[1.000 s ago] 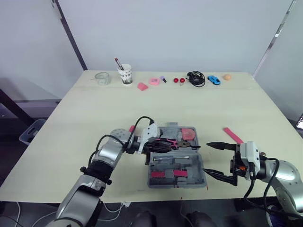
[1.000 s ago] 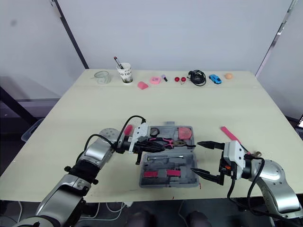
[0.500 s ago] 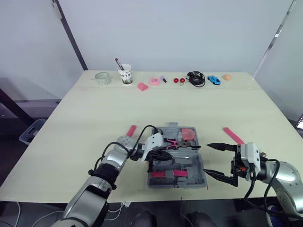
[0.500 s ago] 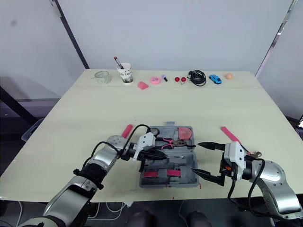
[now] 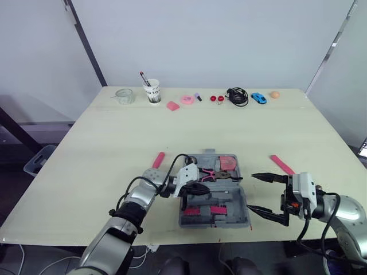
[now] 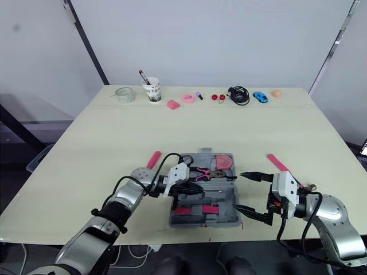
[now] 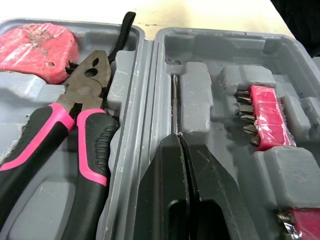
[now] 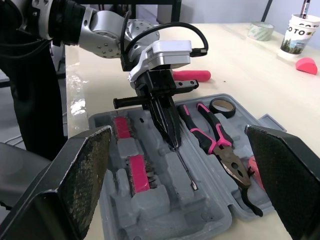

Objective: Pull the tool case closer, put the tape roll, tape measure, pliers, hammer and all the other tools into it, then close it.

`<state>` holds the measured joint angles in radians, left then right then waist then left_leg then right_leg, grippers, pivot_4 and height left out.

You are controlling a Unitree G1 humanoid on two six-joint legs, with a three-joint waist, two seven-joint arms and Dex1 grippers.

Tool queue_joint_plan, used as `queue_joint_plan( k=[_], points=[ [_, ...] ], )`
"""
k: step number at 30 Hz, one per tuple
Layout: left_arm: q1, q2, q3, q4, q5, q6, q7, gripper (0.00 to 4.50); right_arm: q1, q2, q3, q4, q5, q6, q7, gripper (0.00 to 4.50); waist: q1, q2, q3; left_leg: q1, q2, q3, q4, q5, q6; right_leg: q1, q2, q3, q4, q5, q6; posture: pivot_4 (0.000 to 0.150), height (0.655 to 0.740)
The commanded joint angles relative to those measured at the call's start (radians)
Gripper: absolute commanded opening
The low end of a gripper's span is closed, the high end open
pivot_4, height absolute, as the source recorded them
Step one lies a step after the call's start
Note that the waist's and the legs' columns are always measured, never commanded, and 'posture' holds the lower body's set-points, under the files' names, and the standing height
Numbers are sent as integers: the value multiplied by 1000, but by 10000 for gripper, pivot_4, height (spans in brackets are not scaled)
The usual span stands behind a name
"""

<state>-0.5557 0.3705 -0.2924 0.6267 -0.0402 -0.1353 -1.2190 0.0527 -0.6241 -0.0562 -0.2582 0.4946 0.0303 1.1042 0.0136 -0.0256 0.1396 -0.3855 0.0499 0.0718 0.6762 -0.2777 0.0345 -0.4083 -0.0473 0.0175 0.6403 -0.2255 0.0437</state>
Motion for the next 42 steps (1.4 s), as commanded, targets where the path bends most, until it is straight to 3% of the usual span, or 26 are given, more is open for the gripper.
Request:
queue_joint_plan(
  k=[1,11,14,16,17,18,19,21,22,33,42],
  points=[
    [35,40,63,-86,-46,29,16,566,14,6,-54,-10,36,3,-26,45000,-3,0,0,0,0,0,0,0,0,0,0,0,0,0,0,1500,7400],
    [330,165,364,-548,-283,309,174,566,87,52,-180,121,2,-62,-141,45000,-5,0,0,0,4,0,-1,0,0,-1,0,1,1,0,0,1500,7400],
    [420,179,415,-633,-310,347,231,8466,112,67,-213,157,-12,-87,-169,45000,-1,0,1,2,4,0,-2,0,0,-2,0,2,0,0,0,1500,7400],
    [479,183,457,-676,-330,368,268,18338,133,72,-232,170,-12,-100,-176,45000,1,1,1,2,5,0,-2,0,0,-1,0,2,1,0,0,1500,7400],
    [523,184,485,-694,-335,370,288,21056,152,72,-243,174,-8,-101,-172,45000,0,1,1,2,5,0,-2,0,0,-1,0,2,0,0,0,1500,7400],
    [567,185,509,-715,-342,375,306,27931,171,70,-255,178,-5,-104,-171,45000,0,1,1,2,6,1,-2,0,0,-1,-1,2,1,0,0,1500,7400],
    [608,186,531,-732,-344,372,321,30655,189,68,-267,184,-4,-107,-174,45000,-1,1,1,2,6,1,-2,0,0,-1,-1,2,0,0,0,1500,7400],
    [678,183,575,-756,-345,360,352,41482,222,69,-294,193,15,-101,-170,45000,-1,1,1,2,6,2,-4,0,0,-2,-1,3,-1,0,0,1500,7400],
    [721,179,605,-766,-349,359,369,44581,243,68,-313,205,18,-109,-165,45000,-1,1,1,3,6,2,-4,0,0,-2,-1,3,-1,0,0,1500,7400],
    [1009,136,772,-832,-375,321,450,44581,433,86,-489,265,47,-130,-179,45000,0,0,1,3,7,3,-6,-1,-1,-4,-7,3,-2,-3,3,1500,7400],
    [982,165,763,-810,-375,332,445,44581,452,96,-466,237,49,-109,-152,45000,-1,1,1,3,7,2,-7,-3,-6,-5,-11,2,-4,-3,4,1500,7400]
  ],
)
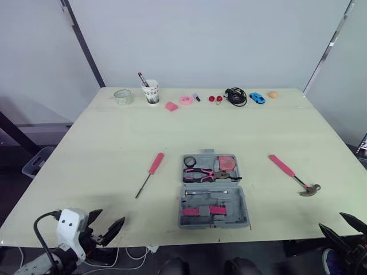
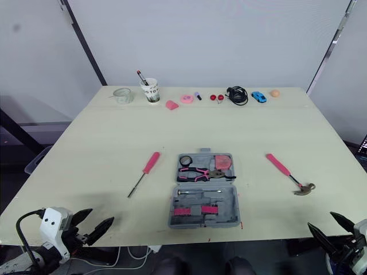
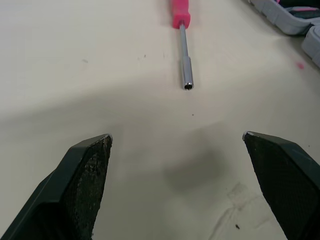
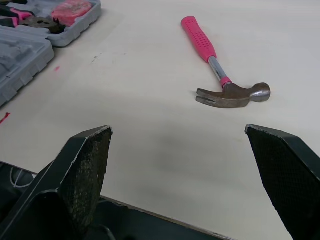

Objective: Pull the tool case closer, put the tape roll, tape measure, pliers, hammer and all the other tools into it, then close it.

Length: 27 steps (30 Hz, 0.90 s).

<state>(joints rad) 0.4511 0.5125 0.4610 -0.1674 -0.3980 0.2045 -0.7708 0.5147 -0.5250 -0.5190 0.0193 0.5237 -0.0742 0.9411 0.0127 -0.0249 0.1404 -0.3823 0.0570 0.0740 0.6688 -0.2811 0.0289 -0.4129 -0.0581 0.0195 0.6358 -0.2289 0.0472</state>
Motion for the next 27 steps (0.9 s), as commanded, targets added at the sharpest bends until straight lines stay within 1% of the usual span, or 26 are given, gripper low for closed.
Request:
queue_joint_plan(
  k=[1,5,6,8,13,16,21,24,27],
  points=[
    [-35,26,4,-17,-16,0,0,44581,-15,-6,0,-51,31,7,19,45000,0,0,0,0,0,0,0,0,0,0,0,0,0,0,0,1500,7400],
    [-85,31,-42,-47,-6,43,17,44581,-46,-26,13,-115,64,39,50,45000,0,2,1,0,0,0,0,0,1,0,4,0,0,0,0,1500,7400],
    [-98,29,-54,-52,-3,48,22,44581,-54,-31,19,-132,67,43,58,45000,0,2,1,-1,0,1,0,3,4,0,4,0,0,0,-1,1500,7400],
    [-118,27,-74,-60,-7,62,28,44581,-68,-40,36,-162,63,43,72,45000,0,1,1,-1,0,0,0,3,5,0,4,0,-1,1,-2,1500,7400],
    [-181,49,-132,-97,-10,66,1,44581,-163,-52,73,-235,79,103,39,45000,0,1,1,-1,0,0,0,3,5,0,4,-1,-1,2,-4,1500,7400],
    [-216,72,-163,-121,-27,57,-49,44581,-227,-51,102,-225,35,108,0,45000,0,1,1,-1,-1,0,0,3,5,0,5,0,0,3,-4,1500,7400],
    [-266,106,-187,-138,-73,62,-127,44581,-286,-55,136,-211,10,125,-20,45000,1,1,1,-2,-1,0,-1,3,5,1,6,-1,-2,3,-4,1500,7400],
    [-295,129,-201,-128,-64,45,-157,44581,-309,-59,145,-198,1,136,-25,45000,1,1,1,-3,-2,0,-1,3,5,1,6,-1,-2,3,-4,1500,7400],
    [-322,153,-217,-140,-90,49,-210,44581,-349,-57,149,-149,-12,153,-45,45000,0,1,1,-2,-2,0,-1,3,5,2,7,-1,-2,3,-4,1500,7400]
  ],
)
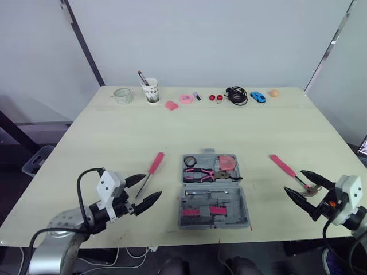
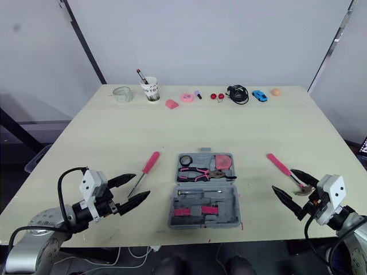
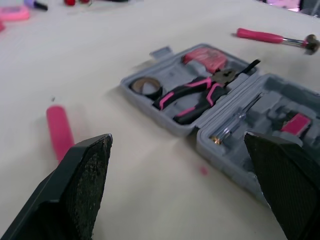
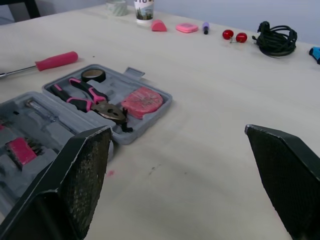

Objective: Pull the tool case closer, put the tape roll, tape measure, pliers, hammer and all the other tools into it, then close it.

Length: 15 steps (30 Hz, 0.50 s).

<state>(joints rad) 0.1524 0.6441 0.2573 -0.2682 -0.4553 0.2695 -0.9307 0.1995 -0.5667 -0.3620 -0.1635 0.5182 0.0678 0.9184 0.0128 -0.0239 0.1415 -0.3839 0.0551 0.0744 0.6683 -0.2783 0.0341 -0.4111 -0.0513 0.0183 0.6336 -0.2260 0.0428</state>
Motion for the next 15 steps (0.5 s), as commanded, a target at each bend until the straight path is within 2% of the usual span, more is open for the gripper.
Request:
queue_joint_plan(
  k=[1,6,15],
  points=[
    [-35,32,-20,-49,-46,-11,-72,44581,-52,-19,-1,62,-22,12,-28,45000,0,0,0,0,0,0,0,0,0,0,0,0,0,0,0,1500,7400],
    [-133,108,-77,-61,-54,-9,-171,44581,-170,-29,28,221,-102,42,-101,45000,0,0,1,0,-1,0,1,0,0,0,1,0,0,0,0,1500,7400],
    [-295,171,-115,-132,-234,132,-301,44581,-277,-65,73,337,-178,196,-194,45000,-3,1,1,0,-1,1,1,0,0,0,3,1,0,0,0,1500,7400]
  ],
)
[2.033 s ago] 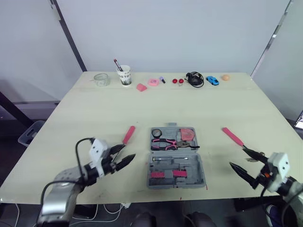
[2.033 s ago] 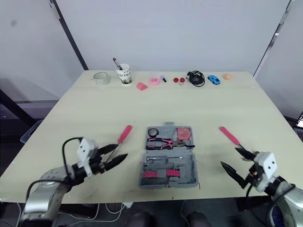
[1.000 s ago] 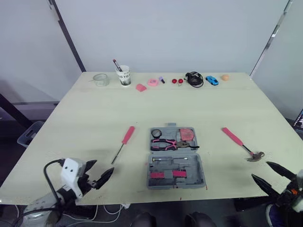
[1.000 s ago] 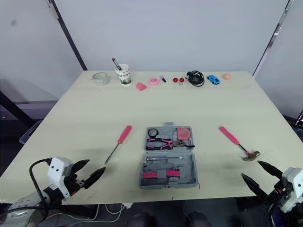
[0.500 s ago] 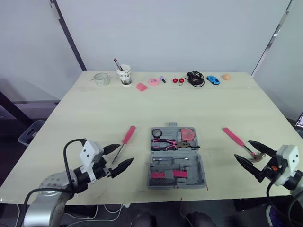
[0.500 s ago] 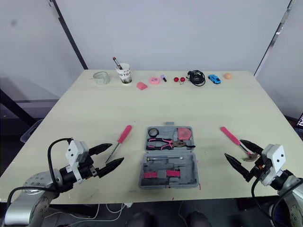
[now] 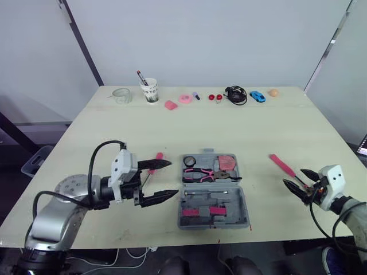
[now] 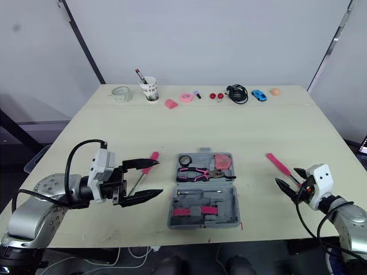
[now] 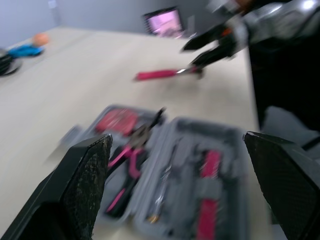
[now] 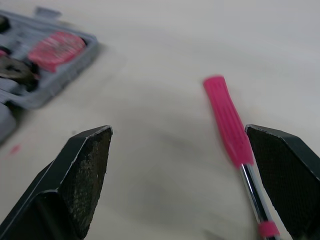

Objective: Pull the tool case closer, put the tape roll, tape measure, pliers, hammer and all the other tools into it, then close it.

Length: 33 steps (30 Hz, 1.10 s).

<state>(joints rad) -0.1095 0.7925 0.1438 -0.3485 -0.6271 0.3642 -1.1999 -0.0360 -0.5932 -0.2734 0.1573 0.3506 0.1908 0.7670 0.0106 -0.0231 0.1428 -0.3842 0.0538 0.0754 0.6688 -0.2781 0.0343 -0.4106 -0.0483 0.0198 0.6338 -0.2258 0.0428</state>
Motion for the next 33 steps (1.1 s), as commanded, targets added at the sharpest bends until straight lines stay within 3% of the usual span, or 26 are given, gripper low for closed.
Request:
queue_joint_plan(
  k=[1,13,33],
  points=[
    [-44,25,-4,-56,-73,47,-38,44581,-54,-45,-10,33,-27,82,-56,45000,0,0,0,0,0,0,0,0,0,0,0,0,0,0,0,1500,7400],
    [-147,68,-14,-71,-156,134,-89,44581,-212,-92,53,223,-86,146,-34,45000,-10,0,0,0,0,2,0,0,0,0,2,1,0,0,0,1500,7400],
    [-122,78,4,-105,-150,135,-66,44581,-242,-63,105,313,-101,263,-10,45000,-22,0,0,0,0,1,0,0,0,1,2,2,0,0,0,1500,7400]
  ],
)
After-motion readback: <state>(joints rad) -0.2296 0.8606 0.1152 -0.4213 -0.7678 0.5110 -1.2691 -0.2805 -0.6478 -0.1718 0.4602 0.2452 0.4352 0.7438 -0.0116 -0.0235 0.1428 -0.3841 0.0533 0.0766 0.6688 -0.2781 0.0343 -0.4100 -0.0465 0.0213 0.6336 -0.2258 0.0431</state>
